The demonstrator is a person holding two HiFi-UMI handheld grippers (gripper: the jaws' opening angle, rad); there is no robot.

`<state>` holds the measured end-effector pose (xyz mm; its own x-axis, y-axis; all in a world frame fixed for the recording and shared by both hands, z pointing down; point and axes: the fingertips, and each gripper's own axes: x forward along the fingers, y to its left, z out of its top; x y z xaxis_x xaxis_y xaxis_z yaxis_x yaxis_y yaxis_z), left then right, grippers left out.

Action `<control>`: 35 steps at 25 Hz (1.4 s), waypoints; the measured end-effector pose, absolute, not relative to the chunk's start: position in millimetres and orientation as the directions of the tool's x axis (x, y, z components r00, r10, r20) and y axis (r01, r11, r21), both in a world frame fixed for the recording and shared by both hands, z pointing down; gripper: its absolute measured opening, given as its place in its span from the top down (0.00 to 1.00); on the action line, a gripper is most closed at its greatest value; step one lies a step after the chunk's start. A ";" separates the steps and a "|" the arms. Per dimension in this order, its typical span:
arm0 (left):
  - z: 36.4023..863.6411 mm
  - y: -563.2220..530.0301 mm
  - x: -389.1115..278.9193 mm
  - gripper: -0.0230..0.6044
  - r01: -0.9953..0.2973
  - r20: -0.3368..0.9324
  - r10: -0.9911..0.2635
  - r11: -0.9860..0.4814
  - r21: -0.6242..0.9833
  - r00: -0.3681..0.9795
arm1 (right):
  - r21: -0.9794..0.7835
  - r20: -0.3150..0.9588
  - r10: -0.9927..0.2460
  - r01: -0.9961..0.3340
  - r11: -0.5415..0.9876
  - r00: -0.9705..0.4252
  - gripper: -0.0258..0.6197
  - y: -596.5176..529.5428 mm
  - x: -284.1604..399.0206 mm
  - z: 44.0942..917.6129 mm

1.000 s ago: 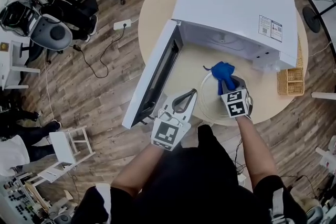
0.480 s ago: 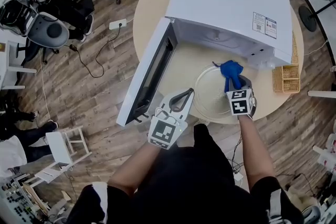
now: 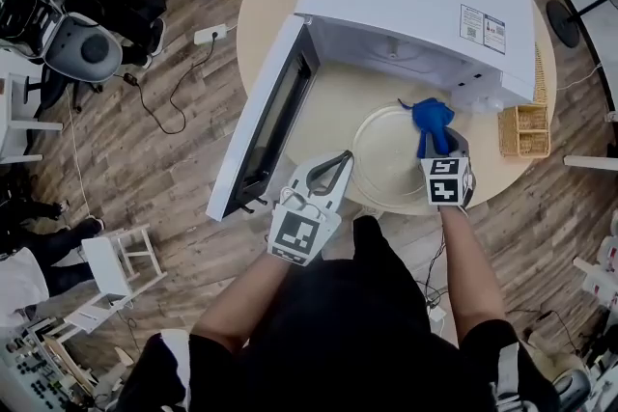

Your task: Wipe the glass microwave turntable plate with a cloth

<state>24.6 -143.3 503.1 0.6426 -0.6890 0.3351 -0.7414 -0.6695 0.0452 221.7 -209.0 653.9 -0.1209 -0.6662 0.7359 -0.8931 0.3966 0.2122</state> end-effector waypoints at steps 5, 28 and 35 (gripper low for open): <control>503.2 -143.8 19.9 0.95 -0.745 0.334 -0.694 -0.666 0.039 0.638 | 0.165 0.705 -0.681 -0.888 0.430 -0.198 0.83 -198.2 196.9 631.2; 522.9 -130.7 -25.5 0.95 -0.801 0.362 -0.736 -0.597 0.049 0.572 | 0.083 0.751 -0.530 -0.740 0.667 -0.394 0.83 -160.4 46.5 663.3; 521.9 -132.6 -16.6 0.96 -0.783 0.357 -0.723 -0.620 0.042 0.592 | 0.101 0.753 -0.550 -0.762 0.639 -0.361 0.83 -161.3 56.7 664.2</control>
